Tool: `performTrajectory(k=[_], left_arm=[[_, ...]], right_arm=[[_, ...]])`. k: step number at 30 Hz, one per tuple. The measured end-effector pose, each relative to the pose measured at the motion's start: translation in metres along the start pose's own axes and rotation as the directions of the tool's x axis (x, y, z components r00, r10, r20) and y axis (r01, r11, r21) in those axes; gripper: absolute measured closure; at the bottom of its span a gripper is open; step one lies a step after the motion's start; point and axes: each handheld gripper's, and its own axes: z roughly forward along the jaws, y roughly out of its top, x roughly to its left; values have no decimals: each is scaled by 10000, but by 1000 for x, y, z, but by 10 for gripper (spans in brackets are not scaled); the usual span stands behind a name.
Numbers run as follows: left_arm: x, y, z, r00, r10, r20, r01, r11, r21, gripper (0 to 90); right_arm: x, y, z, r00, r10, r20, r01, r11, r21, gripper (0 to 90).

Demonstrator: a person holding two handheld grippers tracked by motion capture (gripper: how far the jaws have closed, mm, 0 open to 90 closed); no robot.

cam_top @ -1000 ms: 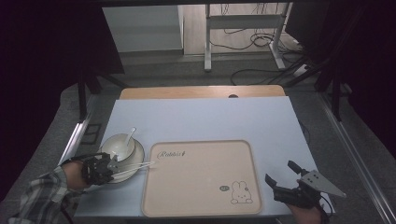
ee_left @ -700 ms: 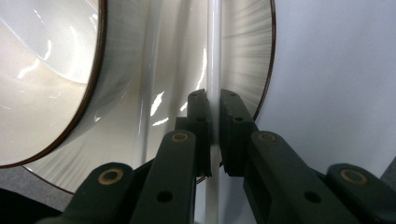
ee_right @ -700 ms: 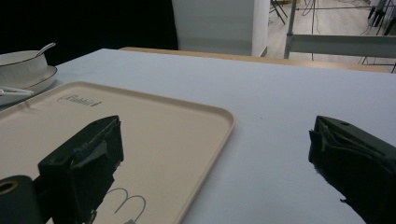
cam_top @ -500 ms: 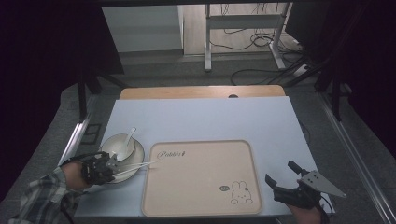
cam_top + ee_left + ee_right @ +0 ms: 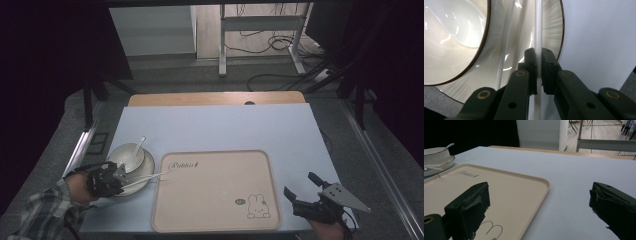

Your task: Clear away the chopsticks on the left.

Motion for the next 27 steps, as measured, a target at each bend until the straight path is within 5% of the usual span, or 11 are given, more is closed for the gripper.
performTrajectory(k=[17, 20, 27], left_arm=[[-13, 14, -14, 9958, -900, 168, 906, 9953, -342, 851], [-16, 21, -16, 9912, -1267, 377, 1280, 9911, -356, 851], [-26, 33, -19, 9903, -1306, 484, 1325, 9904, -384, 851]], right_arm=[[0, 0, -2, 10000, -24, -16, 24, 10000, -45, 28], [1, 1, -2, 10000, -36, -37, 36, 10000, -21, 28], [2, 2, -2, 9999, -115, -112, 115, 9999, -33, 29]])
